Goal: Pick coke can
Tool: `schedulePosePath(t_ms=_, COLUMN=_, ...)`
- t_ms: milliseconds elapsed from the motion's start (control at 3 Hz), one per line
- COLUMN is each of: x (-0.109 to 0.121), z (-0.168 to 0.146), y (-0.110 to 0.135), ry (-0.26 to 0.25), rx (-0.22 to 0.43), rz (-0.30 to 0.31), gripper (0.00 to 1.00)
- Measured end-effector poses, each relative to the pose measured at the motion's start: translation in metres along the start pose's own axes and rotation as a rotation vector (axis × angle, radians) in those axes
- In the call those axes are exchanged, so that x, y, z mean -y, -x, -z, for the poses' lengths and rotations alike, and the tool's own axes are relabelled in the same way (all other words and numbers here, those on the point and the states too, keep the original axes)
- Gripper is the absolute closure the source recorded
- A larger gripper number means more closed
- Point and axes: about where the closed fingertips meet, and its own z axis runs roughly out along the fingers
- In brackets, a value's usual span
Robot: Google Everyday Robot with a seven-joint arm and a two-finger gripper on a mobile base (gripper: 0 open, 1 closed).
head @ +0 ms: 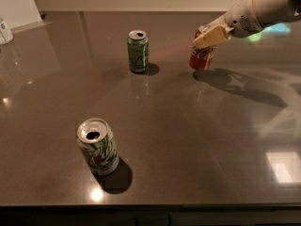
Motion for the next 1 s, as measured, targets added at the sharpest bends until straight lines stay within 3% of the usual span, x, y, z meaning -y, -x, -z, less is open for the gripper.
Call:
schedulePosePath(t_ms=333, x=-0.013, z=0.014, y=0.027, ry=0.037, rx=0.021, rz=0.036, gripper=1.0)
schedulePosePath(t_ms=1000, x=-0.041, z=0.048, y=0.057, ry=0.086, rx=-0.003, rz=0.098, gripper=1.0)
